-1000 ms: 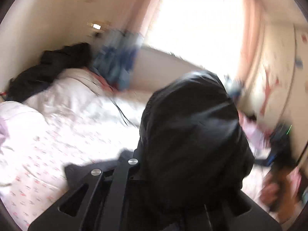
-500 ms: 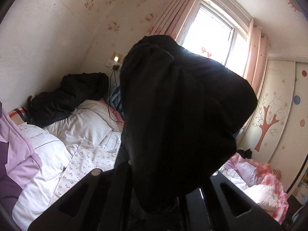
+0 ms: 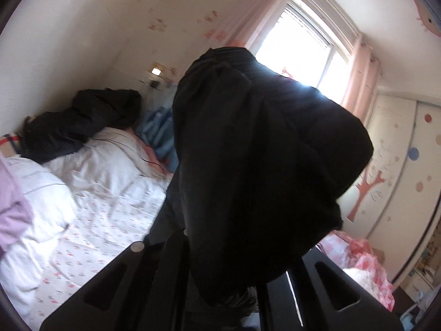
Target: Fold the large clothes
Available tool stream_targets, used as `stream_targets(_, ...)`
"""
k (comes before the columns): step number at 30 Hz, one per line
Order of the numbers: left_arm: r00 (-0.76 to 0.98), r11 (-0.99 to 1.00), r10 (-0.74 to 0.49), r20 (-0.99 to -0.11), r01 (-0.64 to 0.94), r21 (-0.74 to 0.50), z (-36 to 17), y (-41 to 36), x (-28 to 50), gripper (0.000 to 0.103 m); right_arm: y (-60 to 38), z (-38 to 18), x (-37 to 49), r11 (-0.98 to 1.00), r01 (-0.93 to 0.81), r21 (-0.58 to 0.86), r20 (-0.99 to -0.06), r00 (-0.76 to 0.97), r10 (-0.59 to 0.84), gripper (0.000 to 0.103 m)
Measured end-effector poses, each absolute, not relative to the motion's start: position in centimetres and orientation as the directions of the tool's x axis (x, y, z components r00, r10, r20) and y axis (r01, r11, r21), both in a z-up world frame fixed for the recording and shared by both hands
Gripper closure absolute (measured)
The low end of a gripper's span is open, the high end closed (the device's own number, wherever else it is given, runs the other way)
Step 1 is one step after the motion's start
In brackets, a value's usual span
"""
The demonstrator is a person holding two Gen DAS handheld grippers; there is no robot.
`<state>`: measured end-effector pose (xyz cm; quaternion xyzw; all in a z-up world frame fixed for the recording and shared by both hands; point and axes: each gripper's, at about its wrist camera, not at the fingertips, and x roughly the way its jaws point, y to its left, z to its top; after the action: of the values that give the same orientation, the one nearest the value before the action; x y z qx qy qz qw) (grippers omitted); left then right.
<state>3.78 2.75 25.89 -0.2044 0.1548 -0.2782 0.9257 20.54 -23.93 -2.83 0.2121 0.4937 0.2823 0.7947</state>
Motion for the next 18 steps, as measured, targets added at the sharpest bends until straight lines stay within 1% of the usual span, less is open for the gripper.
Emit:
stream_targets(2,0.763,0.734,-0.623,-0.175,0.493,-0.467,25.6,0.1,4.1,0.098,-29.7,-0.2,18.0,0.69,-0.201,0.696,-0.547,0.474,0.69,0.026)
stream_targets(3,0.746,0.722,-0.642,-0.177,0.51,-0.468,25.4,-1.2,4.3,0.098,-32.1,0.7,17.1,0.689,-0.189,0.7,-0.529,0.511,0.678,0.021)
stream_targets(5,0.688,0.682,-0.698,-0.196,0.558,-0.472,24.1,-5.6,4.7,0.098,-37.0,2.0,14.6,0.68,-0.162,0.715,-0.487,0.582,0.651,0.017)
stream_targets(7,0.632,0.651,-0.74,-0.228,0.589,-0.479,22.1,-9.3,5.0,0.098,-42.6,2.6,12.3,0.665,-0.121,0.737,-0.454,0.64,0.62,0.017)
stream_targets(8,0.587,0.632,-0.765,-0.264,0.606,-0.484,20.1,-12.2,5.2,0.098,-44.8,2.6,11.2,0.653,-0.103,0.75,-0.44,0.659,0.61,0.016)
stream_targets(10,0.507,0.608,-0.793,-0.338,0.617,-0.501,16.2,-16.4,5.7,0.097,-49.0,1.3,9.8,0.63,-0.044,0.775,-0.449,0.663,0.599,0.015)
stream_targets(11,0.438,0.597,-0.802,-0.408,0.617,-0.512,13.4,-19.2,6.0,0.097,-50.4,0.1,9.5,0.61,-0.014,0.792,-0.454,0.655,0.604,0.015)
stream_targets(13,0.308,0.601,-0.781,-0.544,0.611,-0.516,8.6,-23.3,6.5,0.096,-51.8,-2.0,9.6,0.561,0.027,0.827,-0.449,0.633,0.63,0.015)
stream_targets(14,0.238,0.627,-0.732,-0.638,0.602,-0.495,5.8,-25.4,6.4,0.095,-52.1,-3.1,10.1,0.532,0.034,0.846,-0.433,0.627,0.648,0.015)
stream_targets(15,0.204,0.644,-0.695,-0.689,0.602,-0.471,4.2,-26.4,6.2,0.094,-52.6,-4.4,10.0,0.485,0.048,0.873,-0.406,0.625,0.667,0.015)
stream_targets(16,0.176,0.652,-0.666,-0.725,0.609,-0.452,3.0,-27.1,5.9,0.091,-52.9,-5.4,10.1,0.451,0.061,0.891,-0.385,0.628,0.676,0.015)
stream_targets(18,0.161,0.656,-0.636,-0.755,0.628,-0.419,2.3,-27.2,5.0,0.08,-53.3,-7.2,10.2,0.37,0.069,0.927,-0.325,0.641,0.695,0.015)
